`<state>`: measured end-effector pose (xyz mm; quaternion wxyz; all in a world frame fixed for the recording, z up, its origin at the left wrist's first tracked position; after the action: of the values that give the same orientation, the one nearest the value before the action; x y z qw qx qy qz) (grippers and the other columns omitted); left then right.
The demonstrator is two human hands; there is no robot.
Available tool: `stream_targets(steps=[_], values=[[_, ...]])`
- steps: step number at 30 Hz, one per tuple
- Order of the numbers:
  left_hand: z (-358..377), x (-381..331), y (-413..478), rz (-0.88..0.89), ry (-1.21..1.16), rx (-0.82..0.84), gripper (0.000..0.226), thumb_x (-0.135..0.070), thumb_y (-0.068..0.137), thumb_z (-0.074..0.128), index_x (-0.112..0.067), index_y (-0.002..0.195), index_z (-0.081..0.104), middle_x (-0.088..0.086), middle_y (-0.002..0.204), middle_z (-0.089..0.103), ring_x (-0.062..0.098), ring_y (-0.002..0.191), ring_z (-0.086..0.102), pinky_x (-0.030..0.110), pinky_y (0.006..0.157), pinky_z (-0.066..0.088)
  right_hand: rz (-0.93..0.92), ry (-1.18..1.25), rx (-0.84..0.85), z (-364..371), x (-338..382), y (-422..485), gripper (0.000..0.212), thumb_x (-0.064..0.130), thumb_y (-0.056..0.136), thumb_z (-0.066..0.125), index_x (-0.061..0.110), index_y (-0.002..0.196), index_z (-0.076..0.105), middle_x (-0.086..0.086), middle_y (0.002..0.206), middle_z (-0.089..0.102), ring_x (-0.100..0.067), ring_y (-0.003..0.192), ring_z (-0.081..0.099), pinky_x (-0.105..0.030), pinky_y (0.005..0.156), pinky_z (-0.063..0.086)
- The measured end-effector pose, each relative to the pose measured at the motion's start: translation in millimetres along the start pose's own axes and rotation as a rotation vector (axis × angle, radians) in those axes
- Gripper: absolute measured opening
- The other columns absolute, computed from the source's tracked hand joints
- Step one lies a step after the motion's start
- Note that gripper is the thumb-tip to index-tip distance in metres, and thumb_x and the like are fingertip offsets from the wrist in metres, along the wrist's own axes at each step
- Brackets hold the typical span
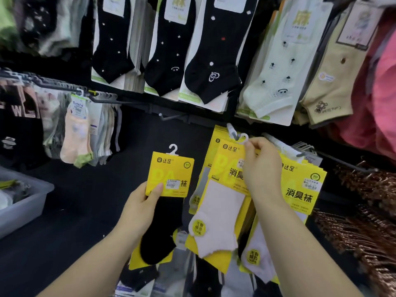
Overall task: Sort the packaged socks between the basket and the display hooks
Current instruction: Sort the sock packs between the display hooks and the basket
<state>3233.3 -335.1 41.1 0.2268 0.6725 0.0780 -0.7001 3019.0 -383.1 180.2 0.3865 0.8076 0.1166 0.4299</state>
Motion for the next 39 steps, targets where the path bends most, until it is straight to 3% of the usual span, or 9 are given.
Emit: stream_targets(steps=[9, 13, 16, 19, 22, 27, 32, 35, 39], values=[[2, -9, -2, 0.044, -0.007, 0.121, 0.017, -0.034, 0.095, 0.051, -0.028, 0.103, 0.066, -0.011, 0.098, 0.075, 0.008, 0.091, 0.07, 0.032, 0.083, 0.052, 0.133, -0.118, 0.139, 27, -3, 28, 0.024, 0.014, 0.098, 0.042, 0.008, 0.109, 0.063, -0.013, 0.097, 0.062, -0.016, 0.063, 0.052, -0.023, 0.052, 0.037], [9, -14, -3, 0.064, -0.011, 0.166, 0.016, -0.032, 0.095, 0.052, -0.026, 0.103, 0.065, -0.009, 0.097, 0.075, 0.009, 0.09, 0.07, 0.031, 0.082, 0.052, 0.062, -0.087, 0.074, 17, -2, -1, 0.044, 0.013, 0.097, 0.047, 0.008, 0.139, 0.037, -0.007, 0.141, 0.038, -0.021, 0.129, 0.038, -0.019, 0.1, 0.03], [20, -16, -7, 0.069, -0.043, 0.223, 0.016, -0.033, 0.094, 0.052, -0.027, 0.104, 0.065, -0.011, 0.096, 0.075, 0.007, 0.088, 0.07, 0.021, 0.074, 0.052, -0.032, 0.058, 0.138, 19, 5, -35, 0.033, 0.021, 0.095, 0.05, 0.019, 0.128, 0.045, 0.01, 0.123, 0.042, -0.006, 0.118, 0.04, 0.002, 0.084, 0.027], [37, -19, -14, 0.07, -0.084, 0.305, 0.018, -0.032, 0.092, 0.054, -0.024, 0.105, 0.064, -0.007, 0.097, 0.075, 0.009, 0.088, 0.071, 0.017, 0.069, 0.053, 0.073, 0.279, 0.366, 30, 8, -49, 0.012, 0.033, 0.092, 0.055, 0.032, 0.103, 0.06, 0.024, 0.104, 0.056, 0.006, 0.098, 0.052, -0.001, 0.071, 0.038], [53, -20, -20, 0.097, -0.054, 0.333, 0.014, -0.023, 0.093, 0.057, -0.018, 0.106, 0.061, 0.002, 0.097, 0.073, 0.017, 0.091, 0.068, 0.02, 0.072, 0.053, 0.07, 0.402, 0.251, 16, 6, -45, 0.011, 0.025, 0.091, 0.059, 0.031, 0.084, 0.066, 0.022, 0.091, 0.066, 0.009, 0.09, 0.057, -0.007, 0.074, 0.043], [63, -27, -21, 0.237, 0.114, 0.369, 0.049, -0.007, 0.092, 0.059, -0.043, 0.123, 0.046, -0.004, 0.118, 0.056, 0.009, 0.108, 0.055, 0.026, 0.099, 0.045, 0.096, 0.341, -0.075, -17, -7, -33, 0.012, 0.022, 0.095, 0.052, 0.027, 0.089, 0.062, 0.017, 0.088, 0.064, 0.001, 0.088, 0.058, -0.02, 0.076, 0.044], [70, -25, -19, 0.227, 0.123, 0.399, 0.058, -0.013, 0.095, 0.057, -0.049, 0.136, 0.038, -0.015, 0.137, 0.049, 0.007, 0.125, 0.05, 0.033, 0.106, 0.043, 0.076, 0.129, -0.04, -2, 2, -6, 0.014, 0.016, 0.095, 0.051, 0.023, 0.086, 0.058, 0.015, 0.085, 0.059, -0.001, 0.079, 0.052, -0.008, 0.06, 0.034], [71, -22, -13, 0.188, 0.121, 0.382, 0.064, -0.014, 0.095, 0.056, -0.043, 0.145, 0.029, -0.017, 0.144, 0.042, 0.004, 0.133, 0.042, 0.033, 0.11, 0.039, 0.154, 0.056, 0.022, 20, -4, 12, 0.013, 0.016, 0.097, 0.048, 0.015, 0.094, 0.061, -0.004, 0.103, 0.062, -0.017, 0.086, 0.055, -0.021, 0.065, 0.032], [80, -20, -7, 0.139, 0.188, 0.412, 0.072, -0.02, 0.095, 0.057, -0.043, 0.148, 0.014, -0.015, 0.152, 0.024, 0.001, 0.137, 0.027, 0.027, 0.115, 0.026, 0.221, 0.004, 0.045, 33, -8, 14, 0.023, 0.018, 0.097, 0.048, 0.009, 0.118, 0.055, -0.01, 0.128, 0.047, -0.01, 0.083, 0.051, -0.018, 0.067, 0.03]])
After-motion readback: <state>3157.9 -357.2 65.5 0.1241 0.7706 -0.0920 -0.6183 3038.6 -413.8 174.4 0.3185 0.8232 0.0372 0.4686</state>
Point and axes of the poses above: each hand's wrist, its own y-axis towards the middle knuckle, its own z-axis out of the palm, x = y × z, the point moved 4 cm from there along y, towards the middle knuckle
